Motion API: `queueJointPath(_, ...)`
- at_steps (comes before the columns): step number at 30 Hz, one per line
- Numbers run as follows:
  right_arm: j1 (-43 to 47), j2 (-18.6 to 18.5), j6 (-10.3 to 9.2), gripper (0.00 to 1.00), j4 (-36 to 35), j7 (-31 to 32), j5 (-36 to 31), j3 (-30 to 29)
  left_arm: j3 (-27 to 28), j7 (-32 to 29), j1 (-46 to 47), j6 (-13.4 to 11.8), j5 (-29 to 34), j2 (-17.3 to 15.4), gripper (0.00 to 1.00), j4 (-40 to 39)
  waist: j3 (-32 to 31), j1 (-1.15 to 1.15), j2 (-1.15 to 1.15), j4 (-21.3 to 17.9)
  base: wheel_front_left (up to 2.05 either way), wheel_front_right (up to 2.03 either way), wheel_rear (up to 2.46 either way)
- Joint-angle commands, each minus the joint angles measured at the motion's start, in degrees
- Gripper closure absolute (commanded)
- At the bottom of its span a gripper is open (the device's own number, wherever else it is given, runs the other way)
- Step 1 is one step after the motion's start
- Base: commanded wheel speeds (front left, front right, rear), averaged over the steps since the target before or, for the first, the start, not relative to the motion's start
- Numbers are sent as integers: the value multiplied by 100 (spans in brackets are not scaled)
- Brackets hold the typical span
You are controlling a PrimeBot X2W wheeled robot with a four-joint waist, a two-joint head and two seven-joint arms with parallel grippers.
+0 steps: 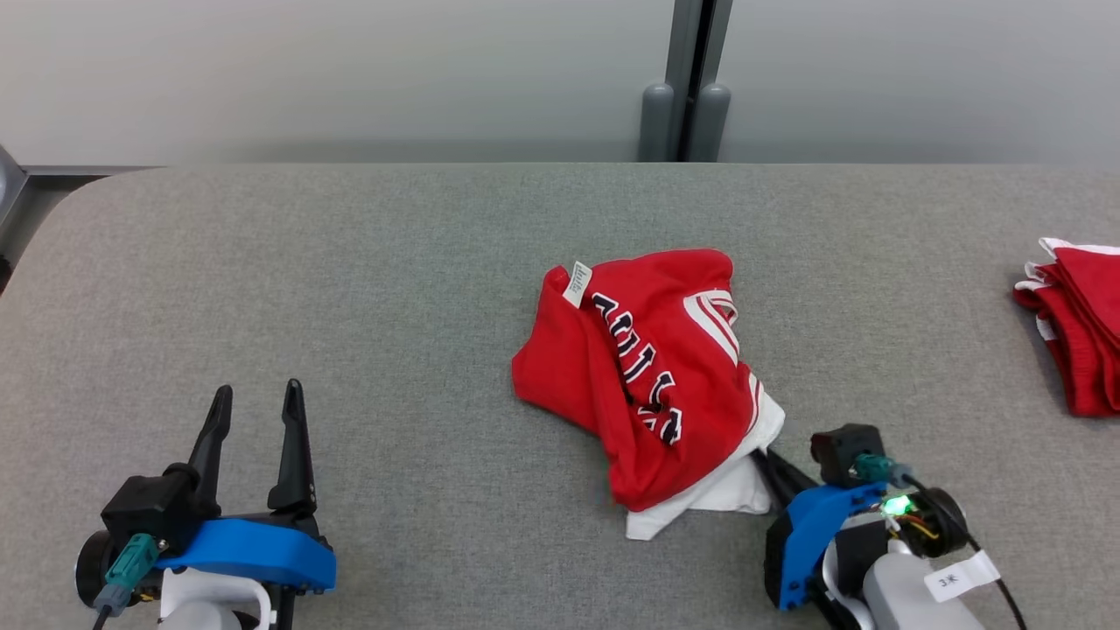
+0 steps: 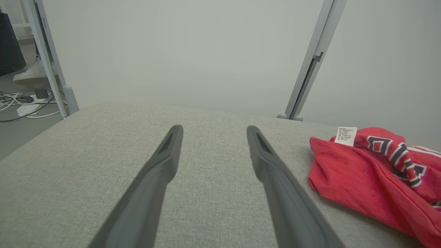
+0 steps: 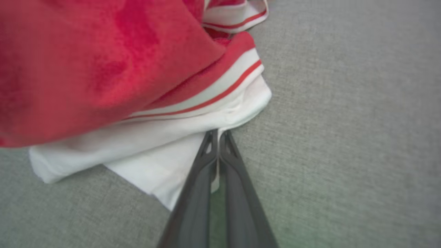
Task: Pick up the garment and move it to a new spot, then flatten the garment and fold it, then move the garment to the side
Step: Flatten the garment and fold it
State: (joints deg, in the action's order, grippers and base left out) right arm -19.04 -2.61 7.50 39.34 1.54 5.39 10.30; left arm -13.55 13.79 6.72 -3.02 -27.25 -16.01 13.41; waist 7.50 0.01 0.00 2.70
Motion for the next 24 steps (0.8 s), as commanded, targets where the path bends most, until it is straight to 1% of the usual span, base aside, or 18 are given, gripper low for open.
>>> queueJointPath(1, -5, -51, -1, 100, -78, -58, 23, -83, 16, 34, -30, 1, -19, -10, 0, 7, -30, -1, 0, -27, 0, 0, 0)
queueJointPath(4, -127, -35, 1, 100, -555, -165, 136, -233, 45, 54, -50, -2, -36, -18, 0, -8, -106, -1, 0, -84, 0, 0, 0)
queueJointPath(8, -306, -35, 1, 100, -1583, -5, 364, -199, 76, 69, -94, -21, -50, -19, 0, -26, -183, -1, 0, -156, 0, 0, 0)
queueJointPath(12, -596, -35, 1, 100, -2664, 416, 387, 114, 86, 93, -94, -23, -61, 6, 0, -50, -210, -1, 0, -185, 0, 0, 0)
queueJointPath(15, -962, -36, 1, 100, -3238, 769, 642, 456, 80, 95, -44, -9, -61, 29, 0, -43, -196, -1, 0, -173, 0, 0, 0)
queueJointPath(17, -1310, -36, 1, 100, -3438, 930, 796, 704, 67, 101, 11, 13, -54, 45, 0, -25, -170, -1, 0, -146, 0, 0, 0)
queueJointPath(19, -1725, -37, 1, 100, -3484, 1014, 943, 912, 57, 106, 65, 42, -48, 60, 0, -4, -124, -1, 0, -109, 0, 0, 0)
queueJointPath(24, -3006, -35, 1, 100, -3125, 831, 1462, 1293, 32, 123, 210, 103, -13, 114, 0, 52, 20, -1, 0, 14, 0, 0, 0)
